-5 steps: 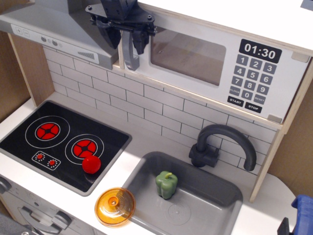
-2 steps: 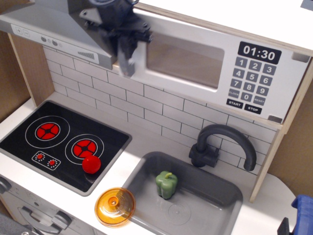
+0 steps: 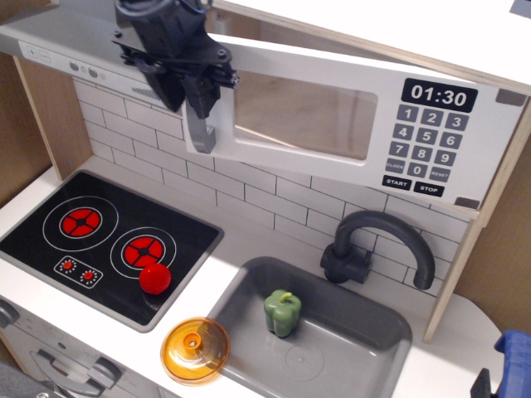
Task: Open microwave
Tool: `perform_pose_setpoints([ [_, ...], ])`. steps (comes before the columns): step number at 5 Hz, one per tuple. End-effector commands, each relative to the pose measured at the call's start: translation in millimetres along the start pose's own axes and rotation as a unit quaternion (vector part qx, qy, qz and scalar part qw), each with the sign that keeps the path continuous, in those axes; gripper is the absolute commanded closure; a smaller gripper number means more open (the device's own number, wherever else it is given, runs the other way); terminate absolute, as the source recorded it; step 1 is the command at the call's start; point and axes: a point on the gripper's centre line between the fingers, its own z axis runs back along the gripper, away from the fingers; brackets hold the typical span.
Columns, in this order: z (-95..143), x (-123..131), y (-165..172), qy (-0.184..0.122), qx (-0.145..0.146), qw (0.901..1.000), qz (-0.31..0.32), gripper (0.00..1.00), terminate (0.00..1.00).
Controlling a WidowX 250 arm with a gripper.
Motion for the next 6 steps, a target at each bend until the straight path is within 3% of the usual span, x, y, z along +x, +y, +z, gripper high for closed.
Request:
perform_pose_setpoints([
  [1,35,-42,18,0.053,-0.050,0.9972,-0.018,0.00,0.00],
  [2,30,-34,52,0.048,-0.013,0.9968,0.062,0.00,0.00],
  [4,22,3,102,0.017,0.048,0.9809,0.188,0.00,0.00],
  [5,18,20,106,0.018,0.052,0.9740,0.220,0.00,0.00],
  [6,9,32,91,0.021,0.050,0.9750,0.215,0.00,0.00],
])
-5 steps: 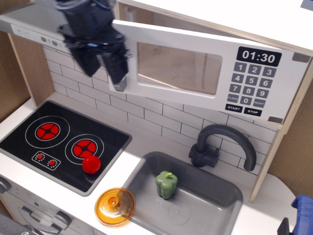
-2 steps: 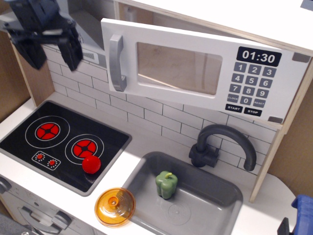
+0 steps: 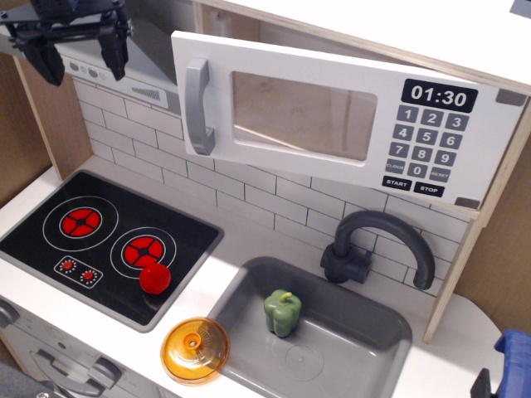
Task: Open microwave
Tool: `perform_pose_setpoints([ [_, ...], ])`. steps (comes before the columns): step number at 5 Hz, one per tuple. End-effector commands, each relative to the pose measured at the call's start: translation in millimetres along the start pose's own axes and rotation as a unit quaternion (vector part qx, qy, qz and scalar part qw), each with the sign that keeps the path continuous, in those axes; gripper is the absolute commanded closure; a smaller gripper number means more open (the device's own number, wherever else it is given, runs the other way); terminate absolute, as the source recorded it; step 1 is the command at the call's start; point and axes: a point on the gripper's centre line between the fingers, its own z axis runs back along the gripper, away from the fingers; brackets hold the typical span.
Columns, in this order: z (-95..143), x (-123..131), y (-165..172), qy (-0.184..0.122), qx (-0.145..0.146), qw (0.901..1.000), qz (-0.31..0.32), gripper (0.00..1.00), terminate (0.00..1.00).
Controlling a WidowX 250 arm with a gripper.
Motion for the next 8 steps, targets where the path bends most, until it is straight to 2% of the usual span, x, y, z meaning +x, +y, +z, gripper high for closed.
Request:
perform_pose_setpoints([
  [1,3,10,-38,-0.017,0.007,0.9997,-0.017,0.00,0.00],
  [2,-6,1,-66,-0.030,0.022,0.9982,-0.047,0.00,0.00],
  [3,-3,-33,-87,-0.031,0.020,0.9941,-0.102,0.00,0.00],
  [4,2,-74,-95,-0.012,0.012,0.9874,-0.157,0.00,0.00],
  [6,-14,-146,-117,0.059,-0.029,0.9676,-0.244,0.00,0.00],
  [7,-20,-175,-130,0.067,-0.055,0.9594,-0.268,0.00,0.00],
  [8,-23,-194,-139,0.075,-0.062,0.9541,-0.283,0.00,0.00],
])
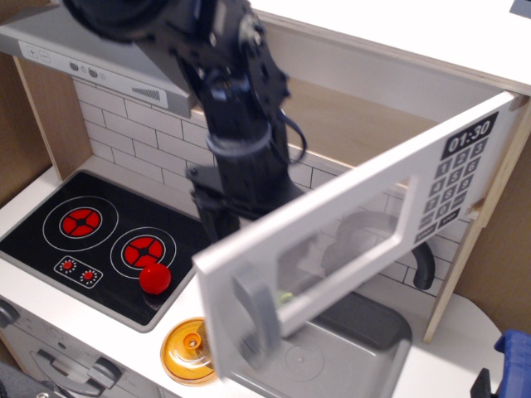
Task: Open microwave
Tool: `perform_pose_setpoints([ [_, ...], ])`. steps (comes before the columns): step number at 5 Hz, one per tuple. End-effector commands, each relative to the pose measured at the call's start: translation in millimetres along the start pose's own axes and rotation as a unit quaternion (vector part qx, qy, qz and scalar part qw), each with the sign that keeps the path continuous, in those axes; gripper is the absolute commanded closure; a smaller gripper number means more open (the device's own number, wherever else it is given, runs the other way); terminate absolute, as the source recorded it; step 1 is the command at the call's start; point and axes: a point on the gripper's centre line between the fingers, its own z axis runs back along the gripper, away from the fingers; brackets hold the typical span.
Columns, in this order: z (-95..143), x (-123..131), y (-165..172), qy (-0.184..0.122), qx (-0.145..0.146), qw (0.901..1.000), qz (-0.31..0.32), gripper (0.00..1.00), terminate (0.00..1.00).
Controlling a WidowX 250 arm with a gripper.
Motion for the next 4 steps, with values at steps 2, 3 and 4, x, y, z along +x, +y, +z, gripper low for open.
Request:
perform_pose_setpoints([
  [2,15.4,-21.8,-23.9,-0.013,0.003,0.9985,-0.053,0.00,0.00],
  [3,15.4,-21.8,-23.9,-0.013,0.003,0.9985,-0.053,0.00,0.00],
  [4,15.4,-21.8,-23.9,-0.013,0.003,0.9985,-0.053,0.00,1.00],
])
